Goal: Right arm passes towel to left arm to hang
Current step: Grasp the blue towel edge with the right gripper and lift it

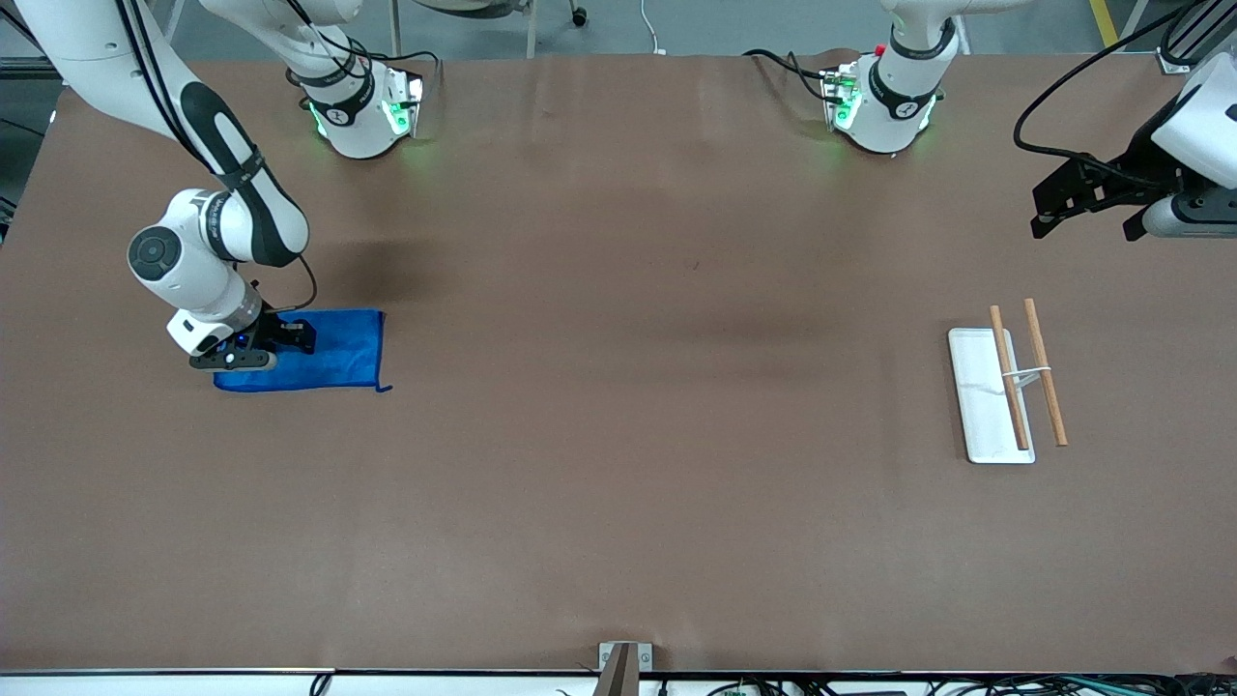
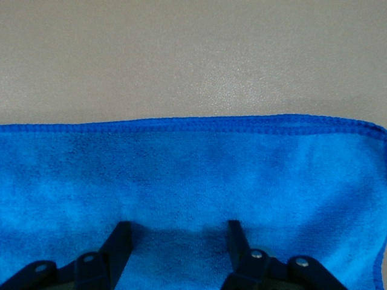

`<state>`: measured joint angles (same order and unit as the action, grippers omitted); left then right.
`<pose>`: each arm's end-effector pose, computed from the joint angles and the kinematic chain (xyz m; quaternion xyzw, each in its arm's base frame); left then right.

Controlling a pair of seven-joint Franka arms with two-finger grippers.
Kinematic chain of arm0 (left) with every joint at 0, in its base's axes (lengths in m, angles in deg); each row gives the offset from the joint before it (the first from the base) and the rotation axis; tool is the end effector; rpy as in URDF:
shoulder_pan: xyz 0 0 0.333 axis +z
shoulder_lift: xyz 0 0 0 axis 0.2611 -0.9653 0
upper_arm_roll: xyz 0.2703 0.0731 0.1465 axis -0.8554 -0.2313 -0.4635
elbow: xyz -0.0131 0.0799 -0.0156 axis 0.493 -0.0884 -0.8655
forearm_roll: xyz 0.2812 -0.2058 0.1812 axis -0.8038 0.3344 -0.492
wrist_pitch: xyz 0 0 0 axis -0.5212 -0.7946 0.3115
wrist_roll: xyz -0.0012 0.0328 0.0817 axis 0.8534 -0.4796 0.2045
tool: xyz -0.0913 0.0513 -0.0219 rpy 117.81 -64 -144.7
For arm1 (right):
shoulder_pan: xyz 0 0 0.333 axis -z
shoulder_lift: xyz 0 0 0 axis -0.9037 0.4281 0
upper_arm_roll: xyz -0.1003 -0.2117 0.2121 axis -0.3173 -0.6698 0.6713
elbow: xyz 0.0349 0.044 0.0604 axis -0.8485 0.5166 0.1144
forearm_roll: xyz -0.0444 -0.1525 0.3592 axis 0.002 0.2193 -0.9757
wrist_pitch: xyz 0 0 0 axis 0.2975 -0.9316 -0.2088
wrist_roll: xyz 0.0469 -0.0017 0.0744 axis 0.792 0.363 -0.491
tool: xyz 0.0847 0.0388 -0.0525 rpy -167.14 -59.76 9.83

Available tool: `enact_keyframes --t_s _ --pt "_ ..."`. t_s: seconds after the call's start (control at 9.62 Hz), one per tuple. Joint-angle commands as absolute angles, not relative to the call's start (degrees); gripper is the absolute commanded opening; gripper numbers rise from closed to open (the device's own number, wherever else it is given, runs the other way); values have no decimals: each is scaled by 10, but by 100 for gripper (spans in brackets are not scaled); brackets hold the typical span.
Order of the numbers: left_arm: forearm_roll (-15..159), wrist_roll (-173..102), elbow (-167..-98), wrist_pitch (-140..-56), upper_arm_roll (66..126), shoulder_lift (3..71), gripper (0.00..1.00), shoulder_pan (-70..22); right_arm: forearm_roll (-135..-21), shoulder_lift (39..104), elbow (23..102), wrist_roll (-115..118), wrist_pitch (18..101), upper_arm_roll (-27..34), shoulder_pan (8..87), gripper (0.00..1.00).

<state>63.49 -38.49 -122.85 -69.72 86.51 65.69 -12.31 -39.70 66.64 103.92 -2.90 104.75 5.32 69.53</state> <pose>0.5308 -0.0601 0.6547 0.9996 -0.0233 0.0167 0.0025 0.4776 -0.0716 0.1707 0.9997 0.0186 0.0096 0.0147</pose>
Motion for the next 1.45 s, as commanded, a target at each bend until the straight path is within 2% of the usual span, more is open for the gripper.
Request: enact_keyframes --t_s 0.0,0.1,0.31,0.62,0.94,1.14,1.35 --pt "633 -393 -1229 -690 868 644 100 -121 -401 665 1048 -34 1053 55 702 27" --pt "632 -393 -1229 -690 868 644 100 -121 -404 665 1047 -32 1051 55 703 13" --pt "633 -393 -1229 -690 868 644 100 -121 -407 663 1044 -10 1036 57 699 0" --pt "632 -393 -1229 -690 868 644 100 -121 -407 603 974 28 849 86 697 0" --pt "633 -393 -1228 -690 868 644 100 -121 -414 577 836 39 638 116 697 0" --pt "655 -393 -1229 -690 867 643 100 -118 -441 579 762 80 582 169 697 0" --pt "733 -400 -1229 -690 857 629 100 -104 -573 581 725 74 582 218 696 0"
